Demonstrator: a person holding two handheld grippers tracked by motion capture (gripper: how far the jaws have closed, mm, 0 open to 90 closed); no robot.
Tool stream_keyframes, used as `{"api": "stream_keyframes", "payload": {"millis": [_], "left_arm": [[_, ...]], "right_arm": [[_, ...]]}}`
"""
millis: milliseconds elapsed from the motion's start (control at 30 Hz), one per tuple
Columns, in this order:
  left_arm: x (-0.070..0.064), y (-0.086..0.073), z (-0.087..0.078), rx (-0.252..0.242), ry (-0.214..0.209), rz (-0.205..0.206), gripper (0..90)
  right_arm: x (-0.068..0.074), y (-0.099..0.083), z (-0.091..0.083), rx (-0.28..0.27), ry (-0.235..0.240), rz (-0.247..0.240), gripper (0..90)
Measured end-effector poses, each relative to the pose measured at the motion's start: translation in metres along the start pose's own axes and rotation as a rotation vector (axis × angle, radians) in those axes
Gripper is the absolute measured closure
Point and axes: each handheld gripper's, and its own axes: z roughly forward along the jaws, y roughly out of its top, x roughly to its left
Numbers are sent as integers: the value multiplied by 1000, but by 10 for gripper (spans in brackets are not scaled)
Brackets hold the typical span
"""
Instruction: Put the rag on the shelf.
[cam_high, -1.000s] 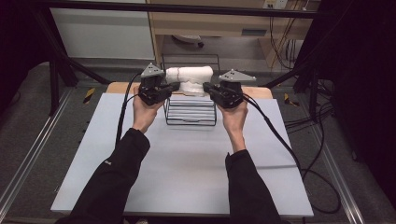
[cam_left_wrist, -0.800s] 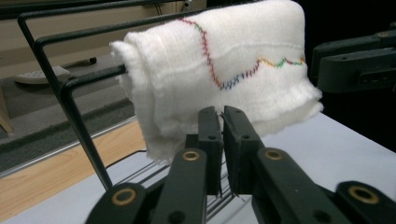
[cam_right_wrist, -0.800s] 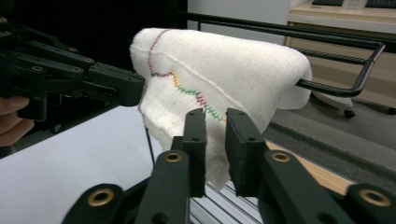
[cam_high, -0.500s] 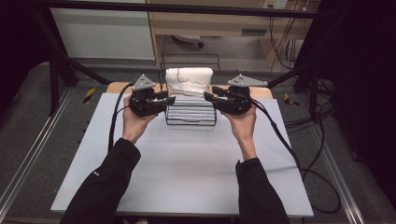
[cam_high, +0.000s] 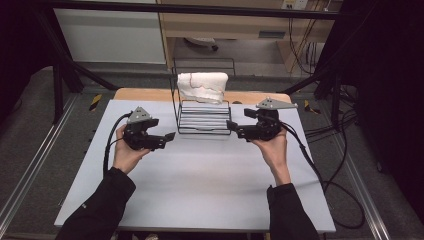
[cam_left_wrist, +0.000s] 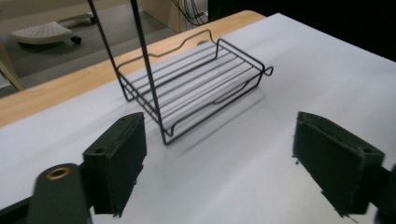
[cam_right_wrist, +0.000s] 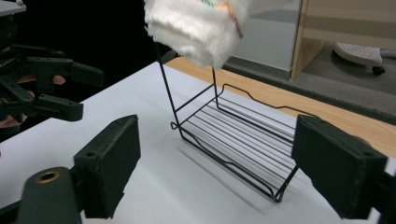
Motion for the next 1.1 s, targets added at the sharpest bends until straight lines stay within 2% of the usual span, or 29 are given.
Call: {"api": "stream_keyframes", "payload": {"millis": [233,467,567,833,1000,1100], "left_arm": [[4,-36,-12,33,10,-8,104],[8,-71,-23,44,10,-51,94],[9,-83,-29,56,13,-56,94],[13,-112,-44,65,25,-81,93],[13,-121,-49,70,25,-77,95],[12,-127,-52,83,31,-53,95]], "right_arm": [[-6,-28,-4,32,20,-17,47],[-11,-60,-7,88,39,6,17],[-11,-72,-9,104,51,11,13],[-11,-105,-14,145,77,28,10],[-14,-125,-20,185,82,42,5],[-16,-136,-26,204,80,50,4]]}}
